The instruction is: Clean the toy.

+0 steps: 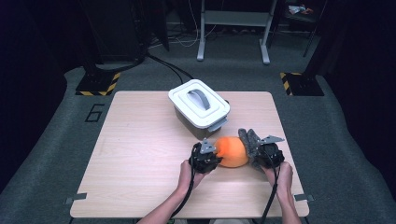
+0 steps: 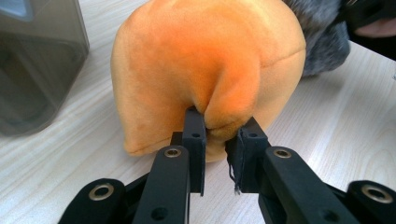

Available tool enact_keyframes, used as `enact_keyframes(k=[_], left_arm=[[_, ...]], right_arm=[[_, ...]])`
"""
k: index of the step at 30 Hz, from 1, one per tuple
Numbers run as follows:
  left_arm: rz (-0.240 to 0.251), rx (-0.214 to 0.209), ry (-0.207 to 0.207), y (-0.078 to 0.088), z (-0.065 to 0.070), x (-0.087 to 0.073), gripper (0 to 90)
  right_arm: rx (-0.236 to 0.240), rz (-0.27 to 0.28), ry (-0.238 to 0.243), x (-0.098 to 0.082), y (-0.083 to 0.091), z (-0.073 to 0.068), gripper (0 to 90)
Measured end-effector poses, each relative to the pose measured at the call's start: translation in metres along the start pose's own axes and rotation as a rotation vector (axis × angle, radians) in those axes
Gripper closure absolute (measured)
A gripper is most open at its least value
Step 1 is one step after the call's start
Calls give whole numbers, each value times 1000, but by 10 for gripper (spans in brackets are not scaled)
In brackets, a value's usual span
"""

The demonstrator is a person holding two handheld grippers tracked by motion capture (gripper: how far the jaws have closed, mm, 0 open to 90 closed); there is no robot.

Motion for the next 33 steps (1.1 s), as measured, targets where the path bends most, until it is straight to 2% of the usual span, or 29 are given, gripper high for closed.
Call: enact_keyframes(k=[2, 3, 6, 10, 13, 15, 18, 21, 27, 28, 29, 31, 33], left_arm=[[-3, 2, 4, 0, -1, -1, 777], [-1, 1, 7, 0, -2, -1, 777], [-4, 4, 8, 0, -4, -1, 777], [-5, 7, 8, 1, -5, -1, 776], [-4, 5, 7, 2, -5, -1, 775], [1, 4, 7, 1, -4, -1, 775], [0, 3, 4, 1, -4, -1, 774], [2, 1, 4, 1, -4, 0, 773], [4, -3, 2, 1, -3, 0, 771], [1, 1, 0, 1, -4, 0, 771], [4, 0, 3, 1, -4, 0, 770], [1, -4, 10, 1, -5, -1, 770], [5, -9, 10, 1, -5, -1, 770]], right_arm=[[4, -30, -24, -7, -10, 4, 718], [1, -32, -16, -8, -14, 6, 719], [12, -42, -34, -12, -18, 10, 718], [4, -8, -39, -4, -3, 10, 719], [-6, 37, -17, 5, 11, 8, 719], [8, 73, -6, 13, 23, 1, 719], [41, 115, 50, 25, 39, -16, 718], [56, 142, 105, 37, 47, -35, 718], [93, 129, 205, 49, 41, -72, 717], [99, 112, 228, 50, 39, -77, 717], [87, 104, 246, 50, 35, -81, 717], [72, 101, 248, 50, 33, -83, 718], [76, 105, 249, 51, 33, -81, 718]])
Point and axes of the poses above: each handheld gripper's, and its own axes: y roughly backward along the jaws, x roughly out of its top, z roughly to its right, the point moved 5 cm from there along -y, roughly forward along the jaws, and after that the axes turned 8 degrees about x, right-handed, at the moved point
